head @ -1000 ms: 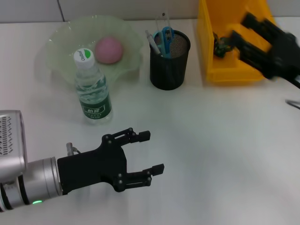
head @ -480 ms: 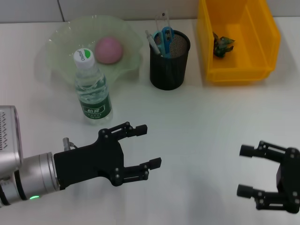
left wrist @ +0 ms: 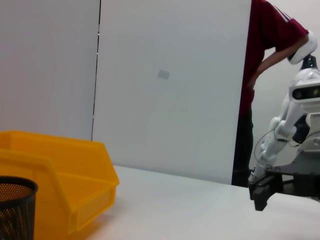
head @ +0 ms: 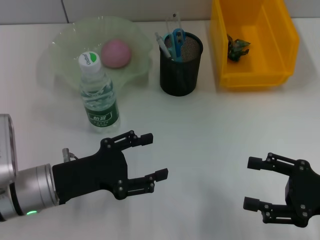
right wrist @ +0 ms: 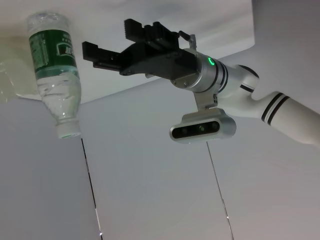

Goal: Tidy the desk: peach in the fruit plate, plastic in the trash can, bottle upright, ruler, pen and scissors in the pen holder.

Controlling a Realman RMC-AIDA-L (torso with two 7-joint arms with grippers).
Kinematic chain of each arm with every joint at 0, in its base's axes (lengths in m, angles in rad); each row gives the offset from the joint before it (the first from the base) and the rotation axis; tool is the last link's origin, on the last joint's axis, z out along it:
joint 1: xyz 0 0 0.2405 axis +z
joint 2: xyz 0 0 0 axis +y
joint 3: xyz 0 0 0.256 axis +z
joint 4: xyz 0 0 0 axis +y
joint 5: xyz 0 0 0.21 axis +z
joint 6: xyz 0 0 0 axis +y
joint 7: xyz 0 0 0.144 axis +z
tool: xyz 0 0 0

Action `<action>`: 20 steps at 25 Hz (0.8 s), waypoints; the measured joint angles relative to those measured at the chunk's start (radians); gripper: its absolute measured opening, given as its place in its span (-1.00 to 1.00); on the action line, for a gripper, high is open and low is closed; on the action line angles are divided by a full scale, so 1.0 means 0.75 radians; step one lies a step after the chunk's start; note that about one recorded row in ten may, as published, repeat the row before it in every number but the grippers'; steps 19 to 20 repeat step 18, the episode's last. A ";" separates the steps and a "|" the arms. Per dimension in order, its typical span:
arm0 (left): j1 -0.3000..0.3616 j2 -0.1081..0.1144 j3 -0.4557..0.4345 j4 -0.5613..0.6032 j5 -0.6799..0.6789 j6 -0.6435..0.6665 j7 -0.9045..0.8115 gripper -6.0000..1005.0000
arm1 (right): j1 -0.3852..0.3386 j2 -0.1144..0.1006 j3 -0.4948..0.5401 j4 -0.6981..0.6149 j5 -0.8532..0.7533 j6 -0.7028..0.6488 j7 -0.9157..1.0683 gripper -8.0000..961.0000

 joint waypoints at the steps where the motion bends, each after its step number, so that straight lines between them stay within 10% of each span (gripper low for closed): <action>1: 0.000 0.000 0.000 0.000 0.000 0.000 0.000 0.61 | 0.000 0.000 0.000 0.000 0.000 0.000 0.000 0.74; 20: -0.003 0.018 -0.007 -0.013 0.045 0.066 -0.026 0.61 | 0.006 0.005 0.010 0.001 0.011 0.071 -0.001 0.74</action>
